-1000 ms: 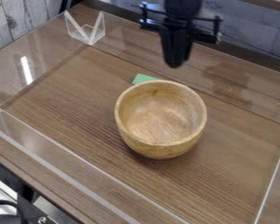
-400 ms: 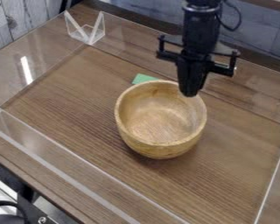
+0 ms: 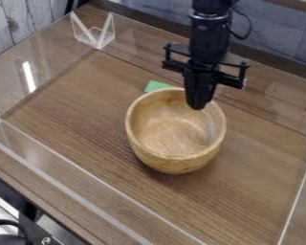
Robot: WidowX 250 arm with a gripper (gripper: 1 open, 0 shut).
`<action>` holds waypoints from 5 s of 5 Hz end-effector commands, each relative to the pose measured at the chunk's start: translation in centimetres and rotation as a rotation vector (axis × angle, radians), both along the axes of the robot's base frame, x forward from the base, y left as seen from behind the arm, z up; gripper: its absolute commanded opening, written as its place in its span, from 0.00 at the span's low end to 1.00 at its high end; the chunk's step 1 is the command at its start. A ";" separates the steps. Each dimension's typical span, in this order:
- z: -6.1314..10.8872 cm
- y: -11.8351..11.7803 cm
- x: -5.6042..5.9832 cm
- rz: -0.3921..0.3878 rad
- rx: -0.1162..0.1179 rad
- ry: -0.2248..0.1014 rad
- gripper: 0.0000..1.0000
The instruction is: Put green object into wooden bowl
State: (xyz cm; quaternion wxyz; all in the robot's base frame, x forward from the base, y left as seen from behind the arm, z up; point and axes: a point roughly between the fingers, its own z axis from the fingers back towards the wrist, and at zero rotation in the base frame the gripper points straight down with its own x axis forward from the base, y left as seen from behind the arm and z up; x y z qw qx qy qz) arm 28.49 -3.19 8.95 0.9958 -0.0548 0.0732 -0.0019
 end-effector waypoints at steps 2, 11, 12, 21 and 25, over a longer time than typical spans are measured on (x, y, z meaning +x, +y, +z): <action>-1.3 1.0 0.1 -0.217 -0.015 -0.051 0.00; -1.7 -1.0 -2.2 -0.196 -0.058 -0.090 0.00; -1.5 -0.2 -2.8 -0.170 -0.061 -0.090 1.00; -1.3 0.8 -1.3 -0.022 -0.076 -0.112 1.00; -4.7 3.9 -1.2 0.007 -0.078 -0.118 1.00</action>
